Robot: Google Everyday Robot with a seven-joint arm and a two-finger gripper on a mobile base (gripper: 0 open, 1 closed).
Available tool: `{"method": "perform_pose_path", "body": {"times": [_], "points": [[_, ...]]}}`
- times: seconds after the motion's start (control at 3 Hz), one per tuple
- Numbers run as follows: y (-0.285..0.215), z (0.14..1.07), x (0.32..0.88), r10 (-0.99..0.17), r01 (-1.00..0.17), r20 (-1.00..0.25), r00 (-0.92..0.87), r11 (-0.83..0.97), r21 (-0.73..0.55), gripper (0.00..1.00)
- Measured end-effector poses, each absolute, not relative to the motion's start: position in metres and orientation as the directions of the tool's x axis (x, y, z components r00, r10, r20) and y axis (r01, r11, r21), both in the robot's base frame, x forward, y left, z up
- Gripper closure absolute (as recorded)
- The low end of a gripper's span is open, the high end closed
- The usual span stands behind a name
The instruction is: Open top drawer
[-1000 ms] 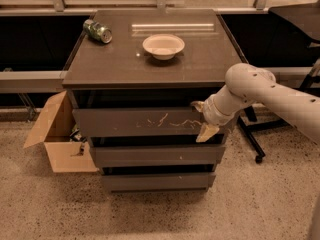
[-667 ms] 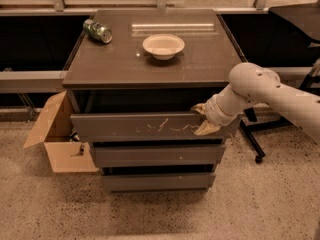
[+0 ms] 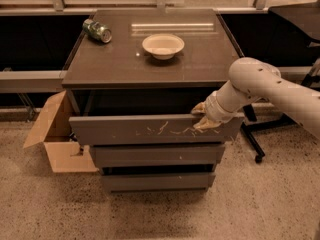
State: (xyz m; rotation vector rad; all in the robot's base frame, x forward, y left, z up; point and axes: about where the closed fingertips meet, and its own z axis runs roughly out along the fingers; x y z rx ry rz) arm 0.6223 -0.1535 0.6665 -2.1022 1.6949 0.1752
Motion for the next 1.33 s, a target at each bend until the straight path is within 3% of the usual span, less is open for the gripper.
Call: {"method": "perform_pose_path", "body": {"times": [1.33], "points": [[-0.1526,0.6731,0.6234,-0.9,-0.955,-0.36,0.244,-0.159,-0.25,0.08]]}}
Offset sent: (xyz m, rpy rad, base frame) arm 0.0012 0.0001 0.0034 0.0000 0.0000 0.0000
